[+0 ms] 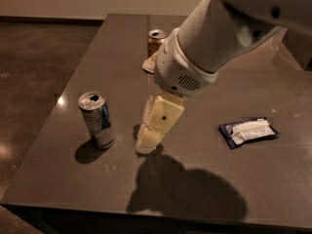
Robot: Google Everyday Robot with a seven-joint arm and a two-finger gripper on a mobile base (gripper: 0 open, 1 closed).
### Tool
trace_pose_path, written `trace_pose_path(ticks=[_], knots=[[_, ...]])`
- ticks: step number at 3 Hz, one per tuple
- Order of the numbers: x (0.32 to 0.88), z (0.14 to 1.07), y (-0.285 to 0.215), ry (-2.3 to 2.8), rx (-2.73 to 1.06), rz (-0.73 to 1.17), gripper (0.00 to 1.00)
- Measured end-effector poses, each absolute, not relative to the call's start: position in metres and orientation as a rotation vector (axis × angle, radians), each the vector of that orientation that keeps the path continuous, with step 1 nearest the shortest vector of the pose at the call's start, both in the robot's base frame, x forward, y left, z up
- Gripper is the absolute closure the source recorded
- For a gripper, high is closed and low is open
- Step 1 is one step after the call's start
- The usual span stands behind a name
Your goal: Move redbull can near rxbar blueberry
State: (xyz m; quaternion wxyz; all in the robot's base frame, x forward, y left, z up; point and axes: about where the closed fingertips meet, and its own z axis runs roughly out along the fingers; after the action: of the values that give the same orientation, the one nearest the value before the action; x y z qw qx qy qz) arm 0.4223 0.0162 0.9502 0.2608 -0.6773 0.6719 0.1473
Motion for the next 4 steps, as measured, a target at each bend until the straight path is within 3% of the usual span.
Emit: trace_pose_path(ticks=[4], knots=[[0.442,0.916,0.105,1.766,-1.85,0.479,0.0]])
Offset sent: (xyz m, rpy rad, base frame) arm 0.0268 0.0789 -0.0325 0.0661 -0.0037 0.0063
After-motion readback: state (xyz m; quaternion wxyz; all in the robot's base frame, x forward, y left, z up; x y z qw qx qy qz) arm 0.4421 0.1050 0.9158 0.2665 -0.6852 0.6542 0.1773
